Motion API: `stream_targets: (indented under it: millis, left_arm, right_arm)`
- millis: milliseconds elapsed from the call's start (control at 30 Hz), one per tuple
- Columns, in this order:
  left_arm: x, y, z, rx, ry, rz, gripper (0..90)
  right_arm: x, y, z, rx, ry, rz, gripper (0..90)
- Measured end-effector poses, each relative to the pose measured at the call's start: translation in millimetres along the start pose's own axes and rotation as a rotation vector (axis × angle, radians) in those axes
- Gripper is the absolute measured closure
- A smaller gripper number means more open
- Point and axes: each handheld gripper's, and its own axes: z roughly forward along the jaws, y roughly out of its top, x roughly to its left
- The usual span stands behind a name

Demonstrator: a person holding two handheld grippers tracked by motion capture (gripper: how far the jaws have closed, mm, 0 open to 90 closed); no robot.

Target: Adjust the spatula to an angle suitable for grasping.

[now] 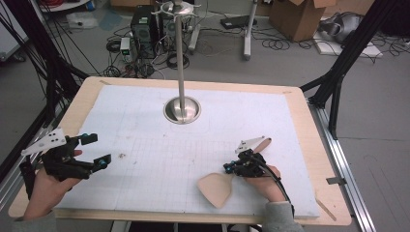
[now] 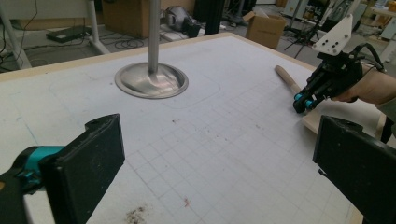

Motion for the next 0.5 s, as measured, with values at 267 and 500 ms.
stream_targets:
  millis: [267, 500]
  left_arm:
    - [-1.6, 3.1, 8.4, 0.000, -0.019, 0.008, 2.5]
    - [-1.4, 4.4, 11.0, -0.002, -0.026, 0.008, 2.5]
  right_arm:
    - [7.2, -13.7, -12.4, 0.009, -0.019, -0.006, 90.0]
    - [8.6, -26.7, -22.8, 0.006, -0.009, 0.001, 90.0]
